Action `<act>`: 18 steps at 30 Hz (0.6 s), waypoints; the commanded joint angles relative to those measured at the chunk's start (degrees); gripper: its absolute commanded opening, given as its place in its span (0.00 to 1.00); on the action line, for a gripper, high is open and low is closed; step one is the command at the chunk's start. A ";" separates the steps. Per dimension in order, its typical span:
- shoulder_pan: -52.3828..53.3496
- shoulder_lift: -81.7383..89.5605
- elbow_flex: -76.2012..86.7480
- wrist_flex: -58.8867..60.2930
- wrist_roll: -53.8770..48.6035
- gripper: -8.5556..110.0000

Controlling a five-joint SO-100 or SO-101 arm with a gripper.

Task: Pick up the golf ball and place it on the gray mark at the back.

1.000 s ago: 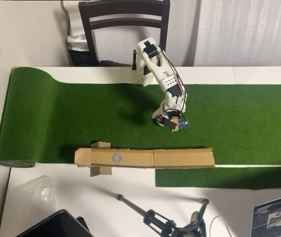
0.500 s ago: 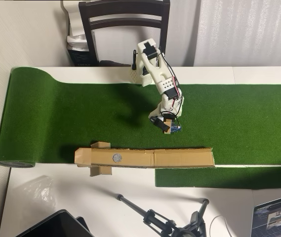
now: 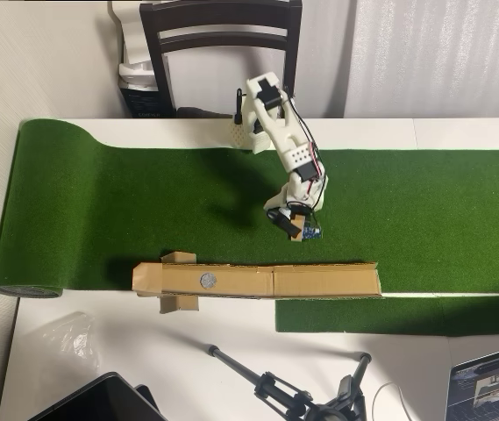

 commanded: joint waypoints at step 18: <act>0.09 -2.46 -9.49 -0.53 -0.09 0.45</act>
